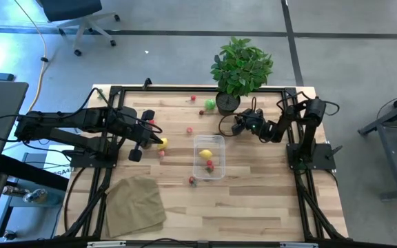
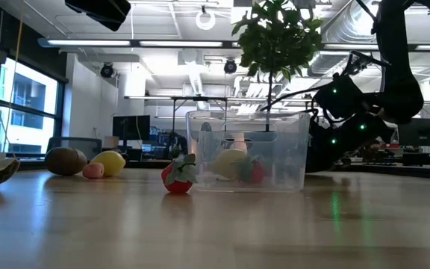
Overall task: Pick and placing Produce into tupperware
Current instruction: Put the blueberry into the transparent container
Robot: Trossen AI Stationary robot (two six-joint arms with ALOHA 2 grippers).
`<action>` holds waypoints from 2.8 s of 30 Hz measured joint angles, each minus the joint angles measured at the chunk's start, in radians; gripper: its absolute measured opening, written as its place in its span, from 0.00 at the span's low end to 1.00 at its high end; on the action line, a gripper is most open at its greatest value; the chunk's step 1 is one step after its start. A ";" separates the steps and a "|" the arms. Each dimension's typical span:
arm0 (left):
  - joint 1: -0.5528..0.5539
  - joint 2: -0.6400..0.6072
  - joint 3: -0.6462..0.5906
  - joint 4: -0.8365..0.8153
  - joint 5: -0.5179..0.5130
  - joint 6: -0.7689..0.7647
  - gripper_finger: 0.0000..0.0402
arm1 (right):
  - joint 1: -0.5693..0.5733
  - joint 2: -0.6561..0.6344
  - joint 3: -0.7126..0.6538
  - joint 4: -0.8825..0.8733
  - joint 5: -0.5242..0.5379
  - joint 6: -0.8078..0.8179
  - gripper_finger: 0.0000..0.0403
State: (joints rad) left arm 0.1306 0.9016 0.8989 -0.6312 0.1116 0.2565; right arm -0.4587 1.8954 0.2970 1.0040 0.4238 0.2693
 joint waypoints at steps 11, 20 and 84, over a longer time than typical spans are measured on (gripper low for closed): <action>0.000 0.000 0.000 0.000 0.000 0.000 0.00 | -0.002 0.001 -0.002 -0.001 0.006 0.019 0.19; 0.000 0.000 0.000 0.000 0.000 0.000 0.00 | -0.002 0.002 -0.002 0.014 0.002 0.019 0.12; 0.000 0.000 0.000 0.000 0.000 0.000 0.00 | 0.534 -0.274 0.825 -1.470 -0.418 -0.094 0.11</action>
State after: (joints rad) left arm 0.1306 0.9017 0.8989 -0.6312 0.1116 0.2565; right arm 0.0749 1.6216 1.1218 -0.4657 0.0061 0.1758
